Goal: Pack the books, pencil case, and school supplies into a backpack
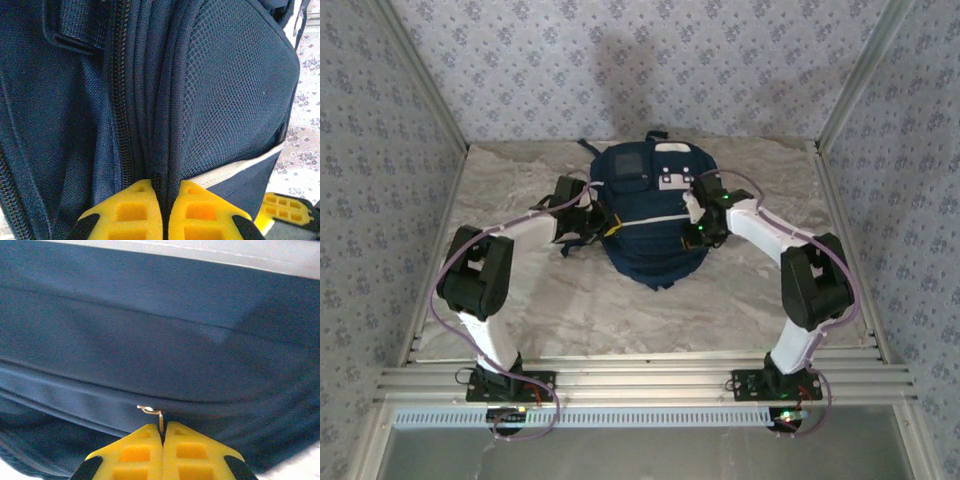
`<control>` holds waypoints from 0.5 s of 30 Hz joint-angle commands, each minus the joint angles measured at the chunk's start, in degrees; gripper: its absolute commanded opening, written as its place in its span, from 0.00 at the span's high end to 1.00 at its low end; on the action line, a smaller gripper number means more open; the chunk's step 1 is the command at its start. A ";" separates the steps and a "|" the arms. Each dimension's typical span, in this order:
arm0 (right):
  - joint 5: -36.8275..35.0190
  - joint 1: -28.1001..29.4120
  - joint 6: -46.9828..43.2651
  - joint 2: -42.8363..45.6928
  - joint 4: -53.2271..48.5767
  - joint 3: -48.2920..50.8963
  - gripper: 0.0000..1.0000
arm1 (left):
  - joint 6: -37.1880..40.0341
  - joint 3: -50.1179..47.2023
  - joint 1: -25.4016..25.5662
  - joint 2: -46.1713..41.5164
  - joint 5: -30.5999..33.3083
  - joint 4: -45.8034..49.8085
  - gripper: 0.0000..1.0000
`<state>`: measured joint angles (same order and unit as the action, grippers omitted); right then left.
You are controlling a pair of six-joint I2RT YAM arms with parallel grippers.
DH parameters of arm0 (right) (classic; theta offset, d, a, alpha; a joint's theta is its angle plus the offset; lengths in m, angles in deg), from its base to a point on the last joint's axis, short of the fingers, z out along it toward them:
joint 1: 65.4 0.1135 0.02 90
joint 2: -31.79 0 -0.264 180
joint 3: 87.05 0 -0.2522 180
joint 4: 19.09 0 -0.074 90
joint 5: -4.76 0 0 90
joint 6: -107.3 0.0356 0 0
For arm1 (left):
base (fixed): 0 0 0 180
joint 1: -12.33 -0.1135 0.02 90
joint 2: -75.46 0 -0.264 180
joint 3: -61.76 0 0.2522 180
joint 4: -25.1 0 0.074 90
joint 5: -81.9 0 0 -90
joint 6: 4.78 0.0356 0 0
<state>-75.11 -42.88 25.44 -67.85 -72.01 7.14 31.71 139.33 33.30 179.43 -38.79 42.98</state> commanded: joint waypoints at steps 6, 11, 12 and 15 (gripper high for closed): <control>-6.28 -7.89 -4.56 1.07 -5.41 -1.76 1.00 | 3.60 3.25 -4.69 -2.94 3.43 4.51 1.00; -0.07 -4.07 -2.95 1.46 -4.23 -2.40 1.00 | 6.32 8.60 -5.79 -0.55 4.76 8.03 1.00; 1.41 -3.19 -2.24 1.47 -3.99 -2.33 1.00 | 6.58 9.86 -5.85 0.06 4.68 8.91 0.95; 9.91 -0.44 2.34 2.10 -0.70 -0.73 1.00 | 7.36 12.91 -5.60 0.50 3.37 11.56 0.63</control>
<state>-71.22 -44.78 23.93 -67.82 -71.77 5.80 37.00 147.92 29.30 179.69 -37.53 52.81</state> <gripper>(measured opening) 0.044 0.316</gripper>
